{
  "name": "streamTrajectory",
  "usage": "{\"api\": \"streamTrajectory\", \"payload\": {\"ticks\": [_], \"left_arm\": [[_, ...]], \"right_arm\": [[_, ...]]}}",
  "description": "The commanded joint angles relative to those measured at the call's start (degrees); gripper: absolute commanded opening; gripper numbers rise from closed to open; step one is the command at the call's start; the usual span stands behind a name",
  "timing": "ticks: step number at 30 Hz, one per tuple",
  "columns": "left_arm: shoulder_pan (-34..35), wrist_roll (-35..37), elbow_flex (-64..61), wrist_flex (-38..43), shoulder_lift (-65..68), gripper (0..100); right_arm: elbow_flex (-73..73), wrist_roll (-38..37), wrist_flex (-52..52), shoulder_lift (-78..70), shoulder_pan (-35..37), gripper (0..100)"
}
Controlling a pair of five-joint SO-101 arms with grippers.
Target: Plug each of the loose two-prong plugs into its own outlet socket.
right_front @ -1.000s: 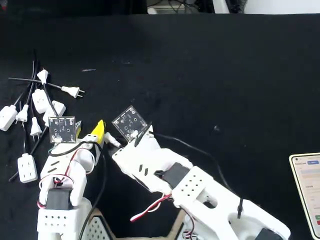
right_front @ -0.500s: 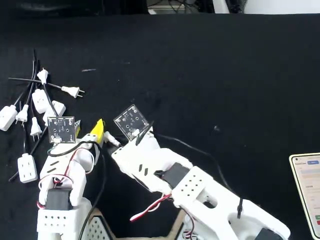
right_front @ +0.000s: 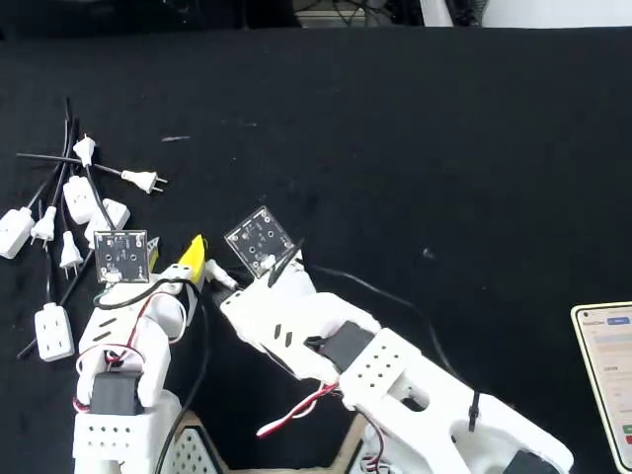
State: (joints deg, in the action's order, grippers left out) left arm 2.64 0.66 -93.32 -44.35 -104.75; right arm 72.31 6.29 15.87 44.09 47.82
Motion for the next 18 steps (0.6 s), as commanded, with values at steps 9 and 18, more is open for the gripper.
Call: {"api": "streamTrajectory", "payload": {"ticks": [9,18], "left_arm": [[-0.7,-0.6,0.0,-0.7,0.3,22],[-0.7,-0.6,-0.8,-0.4,0.3,22]], "right_arm": [[-1.5,2.7,-3.1,2.2,-1.9,1.1],[-1.5,2.8,-3.1,2.2,-1.9,1.1]]}}
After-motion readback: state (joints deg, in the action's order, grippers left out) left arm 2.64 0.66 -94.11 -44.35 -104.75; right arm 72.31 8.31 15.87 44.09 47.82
